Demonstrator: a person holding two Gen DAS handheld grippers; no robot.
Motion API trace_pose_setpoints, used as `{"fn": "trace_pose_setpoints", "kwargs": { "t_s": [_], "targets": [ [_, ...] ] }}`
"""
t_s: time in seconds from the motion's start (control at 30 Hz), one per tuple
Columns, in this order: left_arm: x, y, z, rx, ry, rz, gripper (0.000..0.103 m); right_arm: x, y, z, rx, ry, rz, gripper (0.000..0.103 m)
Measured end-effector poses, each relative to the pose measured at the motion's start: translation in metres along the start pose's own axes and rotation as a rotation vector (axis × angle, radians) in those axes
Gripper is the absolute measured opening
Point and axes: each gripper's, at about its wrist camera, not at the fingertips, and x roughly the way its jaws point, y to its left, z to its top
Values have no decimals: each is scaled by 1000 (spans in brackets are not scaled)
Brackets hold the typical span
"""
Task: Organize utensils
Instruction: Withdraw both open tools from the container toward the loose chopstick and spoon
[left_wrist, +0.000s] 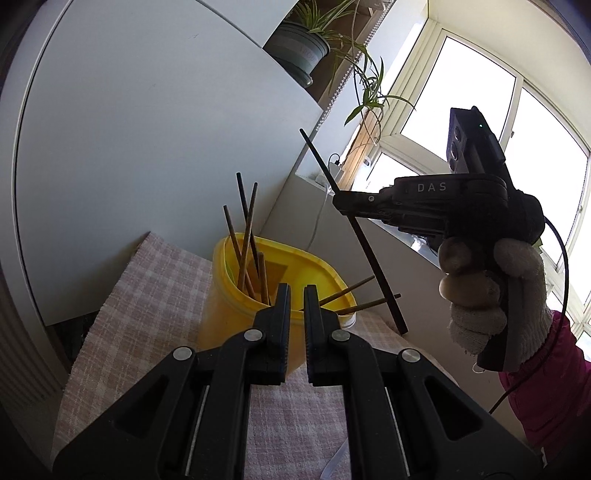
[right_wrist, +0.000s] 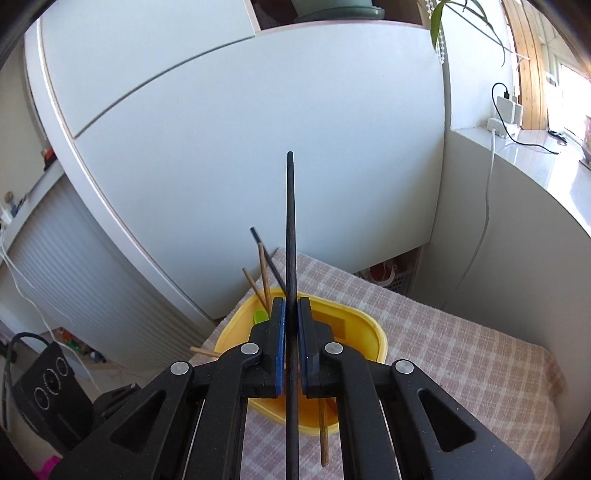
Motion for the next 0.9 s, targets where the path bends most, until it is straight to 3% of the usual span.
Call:
{"fn": "trace_pose_setpoints", "kwargs": {
  "t_s": [0.17, 0.47, 0.67, 0.9],
  "targets": [
    [-5, 1, 0, 0, -2, -3, 4, 5, 10, 1, 19, -161, -81, 4],
    [-14, 8, 0, -16, -13, -1, 4, 26, 31, -7, -12, -280, -200, 4],
    [-19, 11, 0, -19, -19, 5, 4, 41, 32, -16, -6, -267, -236, 4],
    [-18, 10, 0, -4, -10, 27, 4, 32, 22, -16, 27, -163, -155, 5]
  ]
}}
